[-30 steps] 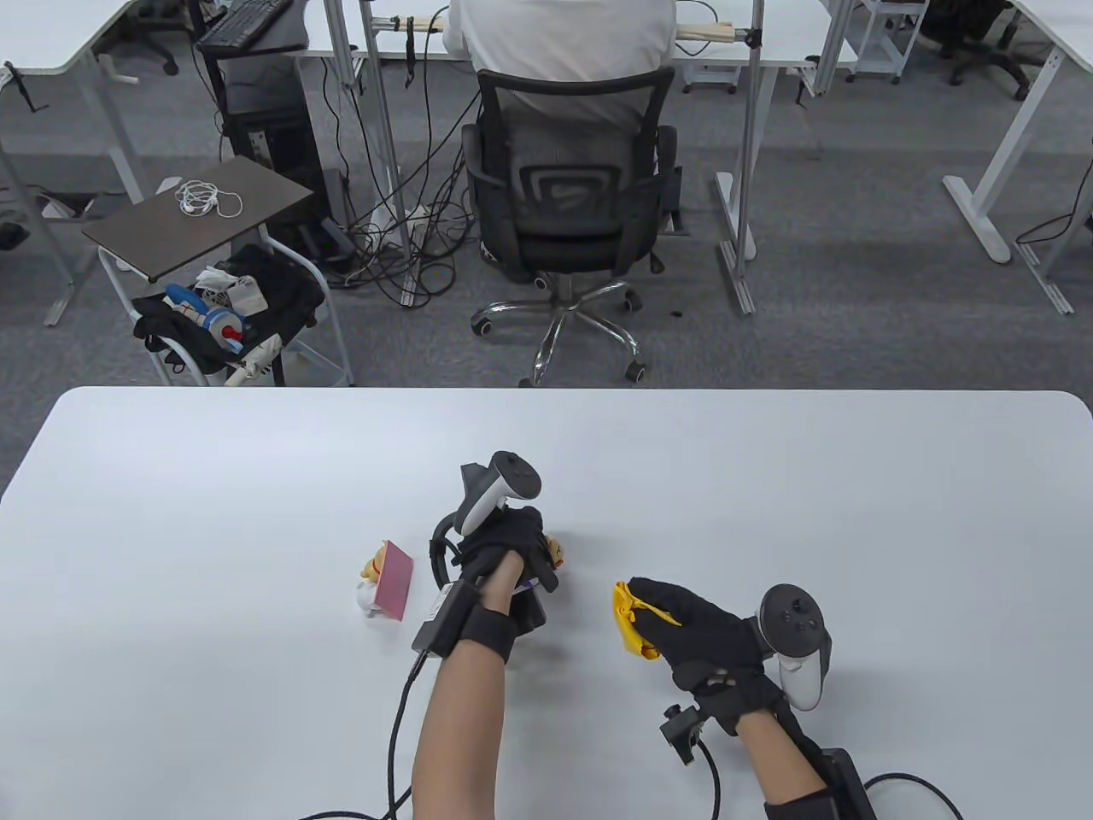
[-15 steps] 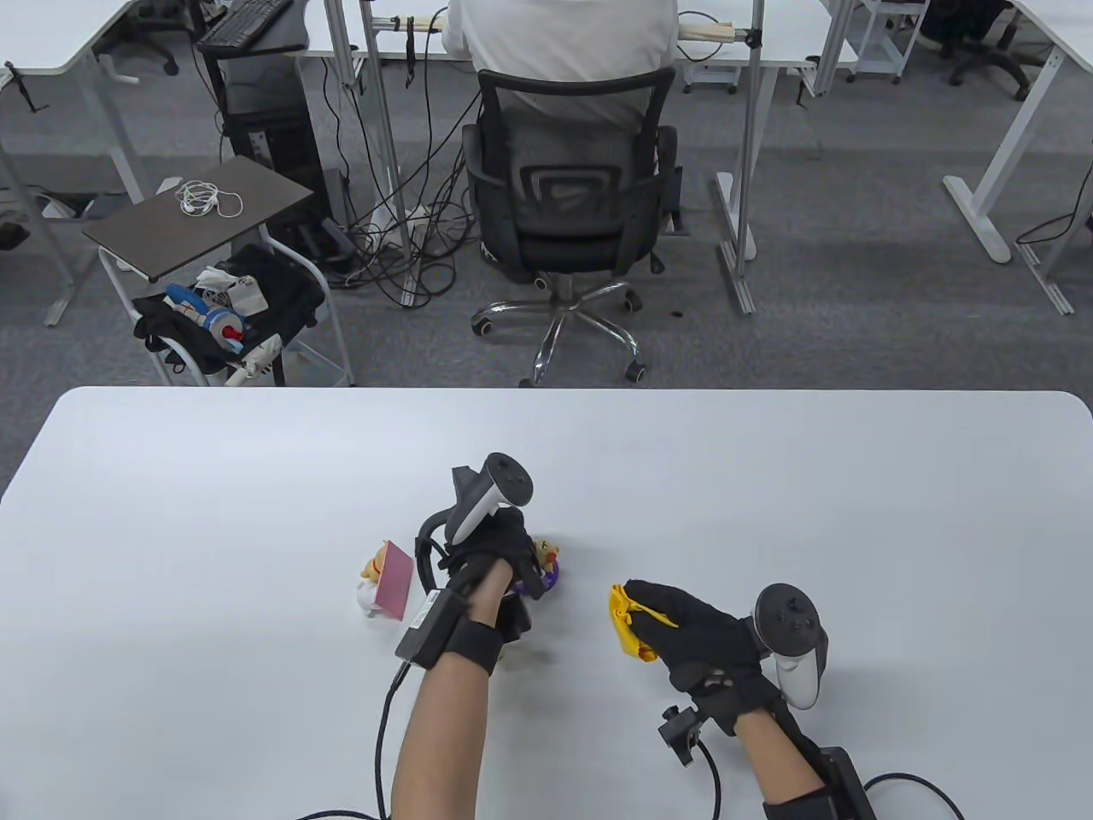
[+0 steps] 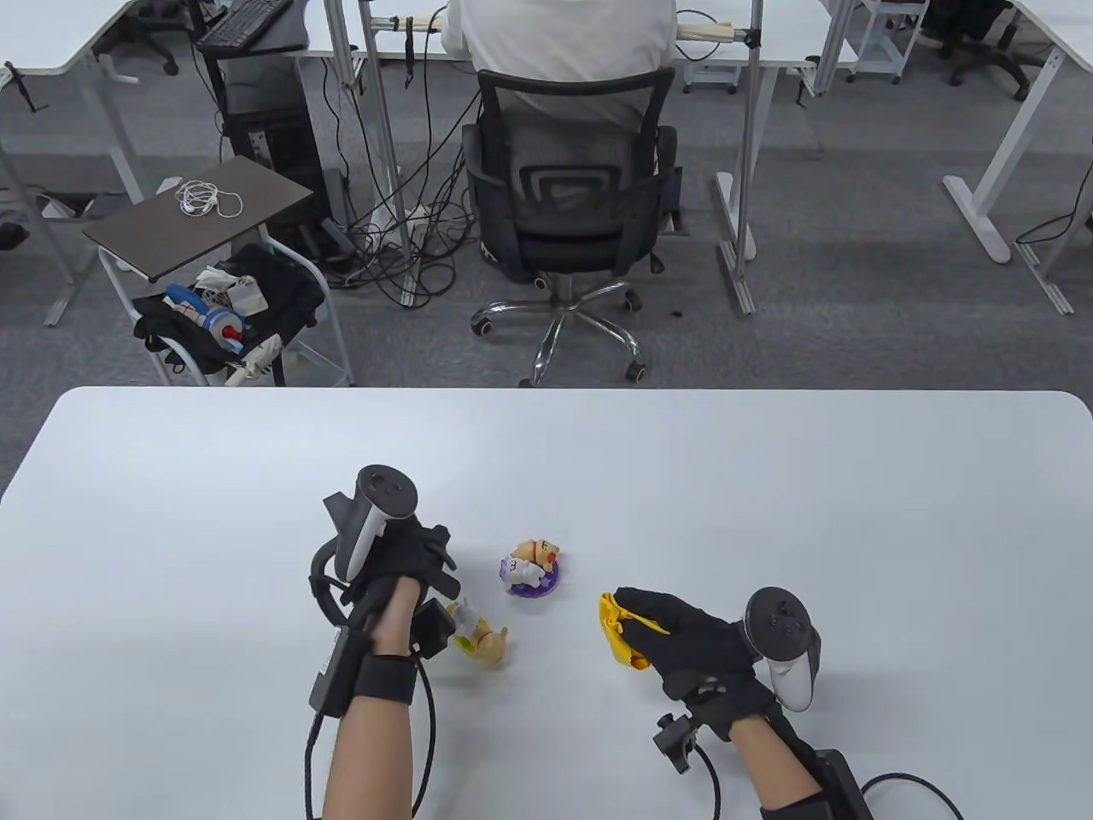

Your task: Dust the small ornaments

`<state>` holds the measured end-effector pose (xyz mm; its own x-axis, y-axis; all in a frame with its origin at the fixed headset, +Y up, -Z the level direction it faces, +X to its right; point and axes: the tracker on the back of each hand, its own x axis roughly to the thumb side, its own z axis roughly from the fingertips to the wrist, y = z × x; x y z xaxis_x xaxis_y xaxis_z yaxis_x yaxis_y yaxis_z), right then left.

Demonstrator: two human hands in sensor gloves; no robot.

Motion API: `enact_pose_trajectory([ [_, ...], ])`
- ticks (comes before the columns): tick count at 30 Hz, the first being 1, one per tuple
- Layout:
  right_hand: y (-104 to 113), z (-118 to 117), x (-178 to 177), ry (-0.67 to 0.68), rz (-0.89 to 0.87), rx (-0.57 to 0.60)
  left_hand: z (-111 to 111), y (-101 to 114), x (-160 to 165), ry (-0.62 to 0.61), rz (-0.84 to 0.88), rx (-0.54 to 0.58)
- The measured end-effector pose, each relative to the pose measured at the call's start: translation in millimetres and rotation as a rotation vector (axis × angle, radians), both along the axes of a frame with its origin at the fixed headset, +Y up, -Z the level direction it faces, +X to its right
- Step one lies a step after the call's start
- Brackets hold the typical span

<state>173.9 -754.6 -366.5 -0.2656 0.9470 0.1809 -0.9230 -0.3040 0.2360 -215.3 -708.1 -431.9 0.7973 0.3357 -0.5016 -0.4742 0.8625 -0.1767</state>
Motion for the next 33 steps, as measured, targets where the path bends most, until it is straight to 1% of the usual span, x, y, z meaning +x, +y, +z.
enact_pose_trajectory([
  [2,0.0,0.3,-1.0,0.003,0.004,0.001,2.0,-14.4,-9.6,0.053,-0.024,-0.029],
  [4,-1.5,0.0,-2.5,0.009,0.014,-0.001,5.6,-32.8,-19.6,0.120,-0.010,-0.010],
  [7,-3.1,-0.4,-3.9,0.015,0.026,-0.003,9.3,-47.0,-26.9,0.195,0.037,0.050],
  [8,-3.6,-0.6,-4.2,0.016,0.029,-0.003,9.3,-51.3,-28.7,0.200,0.063,0.048],
  [12,-6.6,-2.5,-4.2,0.014,0.035,-0.011,8.3,-57.7,-31.7,0.196,0.078,0.046],
  [18,-8.8,-3.5,-5.1,0.015,0.048,-0.017,7.1,-58.6,-34.2,0.179,0.100,0.050],
  [22,-10.6,-4.6,-6.5,0.020,0.059,-0.019,9.0,-60.5,-37.2,0.182,0.156,0.068],
  [26,-11.2,-4.9,-8.7,0.027,0.060,-0.024,16.2,-53.8,-40.5,0.188,0.222,0.121],
  [29,-14.0,-6.9,-13.8,0.043,0.072,-0.030,24.9,-32.7,-39.8,0.168,0.264,0.186],
  [30,-14.9,-7.5,-16.1,0.046,0.076,-0.030,28.4,-24.0,-38.0,0.160,0.298,0.224],
  [32,-15.2,-8.3,-19.8,0.059,0.085,-0.030,36.0,-7.5,-32.5,0.142,0.397,0.303],
  [33,-14.7,-8.5,-21.7,0.059,0.081,-0.025,40.8,1.2,-27.9,0.127,0.476,0.343],
])
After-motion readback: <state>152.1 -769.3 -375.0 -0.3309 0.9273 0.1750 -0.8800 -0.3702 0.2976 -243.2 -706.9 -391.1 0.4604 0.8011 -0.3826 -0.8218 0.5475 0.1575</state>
